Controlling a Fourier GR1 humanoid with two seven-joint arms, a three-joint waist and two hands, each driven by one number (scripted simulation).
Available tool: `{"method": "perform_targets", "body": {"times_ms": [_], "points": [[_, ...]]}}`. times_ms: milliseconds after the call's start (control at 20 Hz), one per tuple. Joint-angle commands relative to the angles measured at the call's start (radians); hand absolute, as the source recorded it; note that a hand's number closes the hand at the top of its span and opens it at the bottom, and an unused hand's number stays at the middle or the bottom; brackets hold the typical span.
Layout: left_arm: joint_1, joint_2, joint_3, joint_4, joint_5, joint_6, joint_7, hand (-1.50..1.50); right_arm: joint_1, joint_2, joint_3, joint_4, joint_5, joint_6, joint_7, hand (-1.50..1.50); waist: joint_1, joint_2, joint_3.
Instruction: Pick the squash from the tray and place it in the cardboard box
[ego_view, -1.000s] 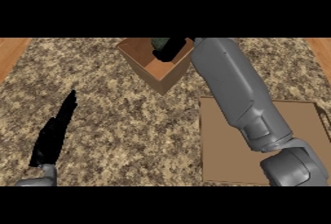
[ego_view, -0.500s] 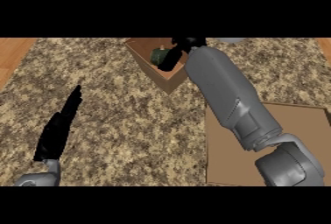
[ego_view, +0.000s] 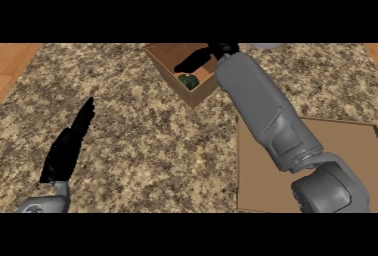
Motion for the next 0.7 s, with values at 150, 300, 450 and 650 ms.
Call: {"method": "perform_targets", "body": {"times_ms": [150,300,450,650], "points": [[0.0,0.004,0.015,-0.005,0.013,-0.003,-0.001,0.0,0.012,-0.041,-0.186,-0.049,-0.183,-0.03,-0.126,-1.5,-0.015,0.0,0.001],[0.003,0.012,0.033,0.024,0.011,0.003,-0.026,0.0,0.016,-0.108,-0.258,-0.052,-0.253,0.02,-0.145,-1.5,-0.029,-0.003,0.001],[0.027,-0.025,-0.007,-0.011,-0.02,0.033,-0.014,0.0,0.058,-0.166,-0.295,-0.032,-0.276,0.004,-0.175,-1.5,-0.03,-0.005,0.001],[0.006,-0.017,0.017,0.019,-0.009,0.032,-0.022,0.0,0.08,-0.253,-0.322,-0.015,-0.287,-0.014,-0.182,-1.5,-0.04,-0.006,0.001]]}}
